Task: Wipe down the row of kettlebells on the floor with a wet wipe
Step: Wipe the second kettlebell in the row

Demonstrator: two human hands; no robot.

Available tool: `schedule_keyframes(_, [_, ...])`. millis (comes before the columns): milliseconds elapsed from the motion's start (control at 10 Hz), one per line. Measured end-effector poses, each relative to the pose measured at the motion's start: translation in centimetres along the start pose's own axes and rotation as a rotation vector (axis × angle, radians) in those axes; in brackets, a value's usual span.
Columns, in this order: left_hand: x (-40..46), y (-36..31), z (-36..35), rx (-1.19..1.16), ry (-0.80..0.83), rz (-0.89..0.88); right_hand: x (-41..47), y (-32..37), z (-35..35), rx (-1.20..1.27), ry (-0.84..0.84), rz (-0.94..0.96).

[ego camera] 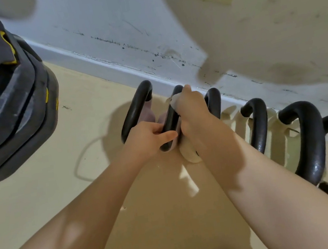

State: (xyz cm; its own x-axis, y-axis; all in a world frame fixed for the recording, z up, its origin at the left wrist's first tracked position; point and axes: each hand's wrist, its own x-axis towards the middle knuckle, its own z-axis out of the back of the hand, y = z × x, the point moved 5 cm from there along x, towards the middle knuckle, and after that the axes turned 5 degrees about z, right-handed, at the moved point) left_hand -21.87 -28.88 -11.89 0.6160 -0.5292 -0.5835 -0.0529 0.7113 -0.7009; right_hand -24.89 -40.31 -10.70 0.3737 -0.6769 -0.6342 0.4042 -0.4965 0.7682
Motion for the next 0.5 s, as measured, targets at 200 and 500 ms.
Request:
schedule_keyframes(200, [0.1,-0.3,0.0,0.034,0.000,-0.029,0.8,-1.0,0.5,0.050,-0.009,-0.074])
schedule_keyframes(500, [0.1,-0.4,0.0,0.090,0.006,-0.047,-1.0,-0.8,0.3,-0.080,0.078,-0.039])
